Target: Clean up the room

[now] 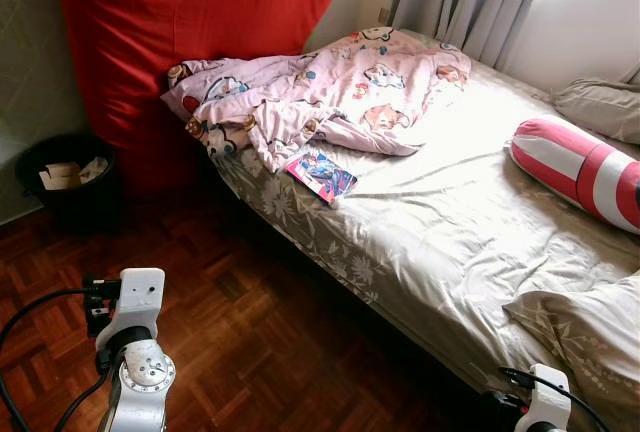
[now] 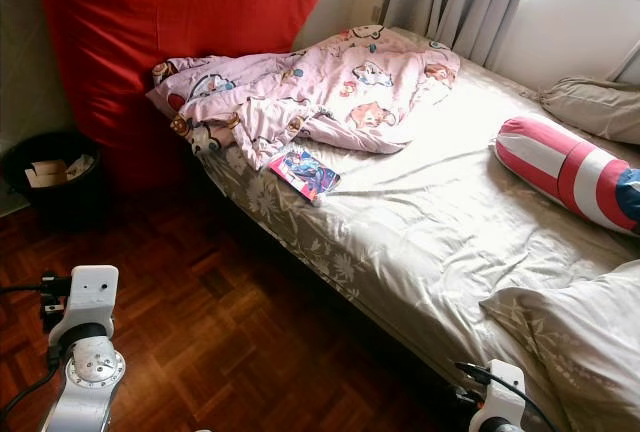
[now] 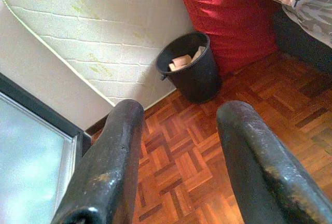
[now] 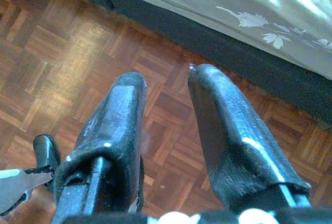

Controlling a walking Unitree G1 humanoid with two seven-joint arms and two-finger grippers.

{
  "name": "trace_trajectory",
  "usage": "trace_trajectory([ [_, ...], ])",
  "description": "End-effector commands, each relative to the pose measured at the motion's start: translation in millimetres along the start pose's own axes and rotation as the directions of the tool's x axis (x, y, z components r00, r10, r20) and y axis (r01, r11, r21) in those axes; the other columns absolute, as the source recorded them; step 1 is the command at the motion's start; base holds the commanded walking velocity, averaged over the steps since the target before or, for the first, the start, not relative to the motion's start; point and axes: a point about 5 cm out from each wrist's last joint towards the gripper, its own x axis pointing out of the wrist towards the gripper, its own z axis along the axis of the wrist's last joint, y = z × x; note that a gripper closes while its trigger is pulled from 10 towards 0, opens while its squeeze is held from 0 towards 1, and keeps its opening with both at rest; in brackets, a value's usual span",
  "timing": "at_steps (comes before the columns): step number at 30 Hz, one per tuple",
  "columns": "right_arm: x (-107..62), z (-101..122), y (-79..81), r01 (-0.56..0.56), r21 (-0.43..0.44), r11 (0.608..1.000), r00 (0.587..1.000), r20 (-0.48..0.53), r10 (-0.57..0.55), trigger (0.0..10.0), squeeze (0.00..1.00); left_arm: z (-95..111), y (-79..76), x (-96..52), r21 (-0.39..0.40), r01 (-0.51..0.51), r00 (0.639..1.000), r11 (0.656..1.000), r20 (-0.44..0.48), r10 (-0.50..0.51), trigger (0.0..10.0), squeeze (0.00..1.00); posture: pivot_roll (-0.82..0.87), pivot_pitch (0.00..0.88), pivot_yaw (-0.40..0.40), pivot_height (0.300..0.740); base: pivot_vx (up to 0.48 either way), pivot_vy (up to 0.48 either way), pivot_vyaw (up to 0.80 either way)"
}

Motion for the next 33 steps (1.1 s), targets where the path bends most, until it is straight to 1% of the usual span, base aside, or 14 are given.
trace_trajectory([
  [1, -3.4, 1, -8.8, 0.027, 0.01, 1.0, 1.0, 0.0, -0.027, 10.0, 0.0, 4, -1.4, 0.6, 0.01, -0.006, 1.0, 1.0, 0.009, 0.006, 10.0, 0.0, 0.09, 0.076, -0.18, 0.74, 0.0, 0.0, 0.0],
  [9, -1.1, -6, -1.4, 0.013, 0.017, 1.0, 1.0, -0.011, -0.013, 10.0, 0.0, 7, -0.3, 2.1, 0.024, -0.009, 1.0, 1.0, 0.013, 0.009, 10.0, 0.0, 0.09, 0.082, -0.174, 0.74, 0.0, 0.0, 0.0],
  [12, -0.5, -6, 0.3, 0.01, 0.018, 1.0, 1.0, -0.011, -0.01, 10.0, 0.0, 16, -7.8, 3.1, -0.096, 0.075, 0.996, 0.993, 0.055, -0.07, 10.0, 0.0, 0.09, 0.087, -0.171, 0.74, 0.0, 0.0, 0.0],
  [13, -0.3, -6, 0.6, 0.014, 0.022, 1.0, 1.0, -0.009, -0.013, 10.0, 0.0, 26, -15.1, 2.6, -0.201, 0.176, 0.982, 0.964, 0.106, -0.157, 10.0, 0.0, 0.09, 0.093, -0.167, 0.74, 0.0, 0.0, 0.0],
  [14, -0.1, -6, 0.8, 0.015, 0.026, 1.0, 1.0, -0.007, -0.015, 10.0, 0.0, 30, -18.6, 2.3, -0.227, 0.225, 0.971, 0.948, 0.13, -0.2, 10.0, 0.0, 0.1, 0.102, -0.167, 0.74, 0.0, 0.0, 0.0],
  [17, 0.5, -5, 1.7, 0.019, 0.034, 0.999, 1.0, -0.002, -0.019, 10.0, 0.0, 45, -31.1, -3.1, -0.278, 0.407, 0.907, 0.87, 0.238, -0.348, 10.0, 0.0, 0.09, 0.112, -0.156, 0.74, 0.0, 0.0, 0.0],
  [18, 1.3, -4, 3.2, 0.025, 0.05, 0.998, 1.0, 0.007, -0.025, 10.0, 0.0, 48, -36.5, -7.6, -0.248, 0.495, 0.858, 0.833, 0.289, -0.424, 10.0, 0.0, 0.08, 0.116, -0.14, 0.74, 0.0, 0.0, 0.0],
  [20, 1.9, -4, 4.4, 0.031, 0.066, 0.997, 0.999, 0.015, -0.032, 10.0, 0.0, 44, -39.6, -9.2, -0.252, 0.533, 0.839, 0.808, 0.284, -0.465, 10.0, 0.0, 0.08, 0.116, -0.132, 0.74, 0.0, 0.0, 0.0],
  [22, 2.0, -4, 4.7, 0.032, 0.069, 0.997, 0.999, 0.017, -0.033, 10.0, 0.0, 43, -40.1, -9.3, -0.258, 0.537, 0.837, 0.803, 0.28, -0.47, 10.0, 0.0, 0.08, 0.116, -0.132, 0.74, 0.0, 0.0, 0.0],
  [23, 2.5, -6, 5.4, 0.055, 0.094, 0.994, 0.998, 0.023, -0.057, 10.0, 0.0, 27, -42.1, -6.3, -0.25, 0.553, 0.831, 0.795, 0.234, -0.505, 10.0, 0.0, 0.07, 0.104, -0.087, 0.74, 0.0, 0.0, 0.0],
  [27, 2.8, -11, 7.2, 0.075, 0.121, 0.99, 0.997, 0.019, -0.077, 10.0, 0.0, 4, -42.1, -1.1, -0.267, 0.55, 0.835, 0.791, 0.15, -0.53, 10.0, 0.0, 0.06, 0.09, -0.054, 0.74, 0.0, 0.0, 0.0],
  [28, 2.4, -16, 7.9, 0.09, 0.133, 0.987, 0.996, 0.008, -0.091, 10.0, 0.0, -17, -46.3, -0.5, -0.303, 0.559, 0.818, 0.772, 0.048, -0.573, 10.0, 0.0, 0.06, 0.08, -0.045, 0.74, 0.0, 0.0, 0.0],
  [30, 2.1, -18, 8.1, 0.096, 0.136, 0.986, 0.995, 0.003, -0.097, 10.0, 0.0, -25, -48.0, -1.4, -0.311, 0.562, 0.809, 0.766, 0.014, -0.588, 10.0, 0.0, 0.06, 0.08, -0.045, 0.74, 0.0, 0.0, 0.0],
  [33, 1.5, -26, 9.4, 0.111, 0.15, 0.982, 0.994, -0.014, -0.111, 10.0, 0.0, -53, -50.5, -8.6, -0.346, 0.545, 0.786, 0.764, -0.106, -0.609, 10.0, 0.0, 0.04, 0.057, -0.027, 0.74, 0.0, 0.0, 0.0],
])
